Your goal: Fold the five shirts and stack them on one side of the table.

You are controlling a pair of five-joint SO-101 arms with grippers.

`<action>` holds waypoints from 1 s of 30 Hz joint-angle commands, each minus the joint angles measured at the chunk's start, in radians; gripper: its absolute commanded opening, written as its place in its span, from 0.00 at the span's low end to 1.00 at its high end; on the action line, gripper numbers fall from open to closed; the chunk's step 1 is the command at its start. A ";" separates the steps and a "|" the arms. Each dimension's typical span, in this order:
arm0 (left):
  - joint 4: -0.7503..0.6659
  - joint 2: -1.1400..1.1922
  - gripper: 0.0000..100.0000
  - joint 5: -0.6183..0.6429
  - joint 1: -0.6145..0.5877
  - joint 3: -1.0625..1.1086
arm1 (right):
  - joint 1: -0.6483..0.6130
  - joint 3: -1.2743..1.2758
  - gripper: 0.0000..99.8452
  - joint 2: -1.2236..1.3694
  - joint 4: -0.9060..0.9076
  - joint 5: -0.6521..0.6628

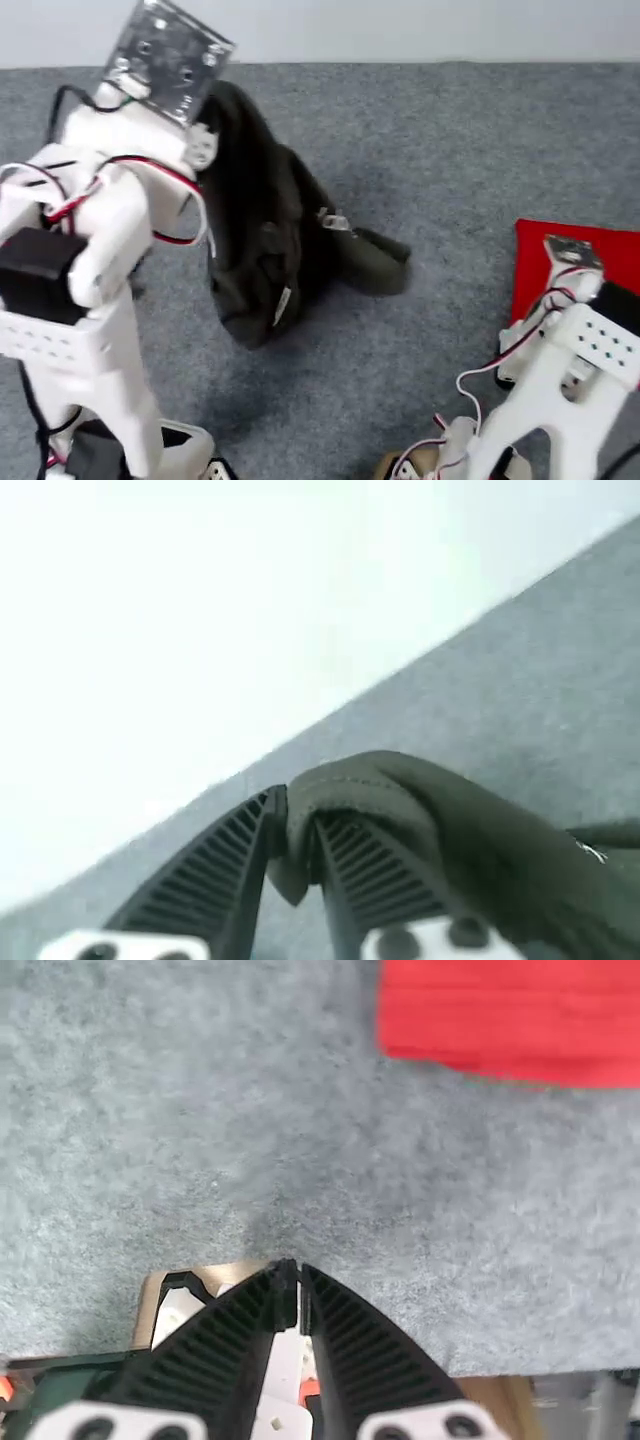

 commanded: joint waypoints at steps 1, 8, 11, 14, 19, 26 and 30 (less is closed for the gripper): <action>0.075 -0.038 0.02 0.005 -0.058 -0.027 | -0.117 -0.100 0.01 -0.028 0.038 -0.011; 0.120 -0.049 0.02 0.003 -0.061 0.077 | -0.343 -0.198 0.01 -0.022 0.038 -0.020; 0.118 -0.041 0.02 0.006 -0.017 0.079 | -0.364 -0.215 0.01 -0.018 0.038 -0.063; 0.120 -0.038 0.02 0.008 0.068 0.081 | -0.363 -0.212 0.01 -0.021 0.038 -0.068; 0.100 0.002 0.02 0.009 0.245 0.140 | -0.361 -0.207 0.01 -0.027 0.039 -0.068; 0.069 0.252 0.06 0.040 0.345 0.259 | -0.245 -0.206 0.01 -0.027 0.039 -0.066; 0.086 0.313 0.19 0.083 0.344 0.234 | -0.179 -0.206 0.01 -0.027 0.039 0.000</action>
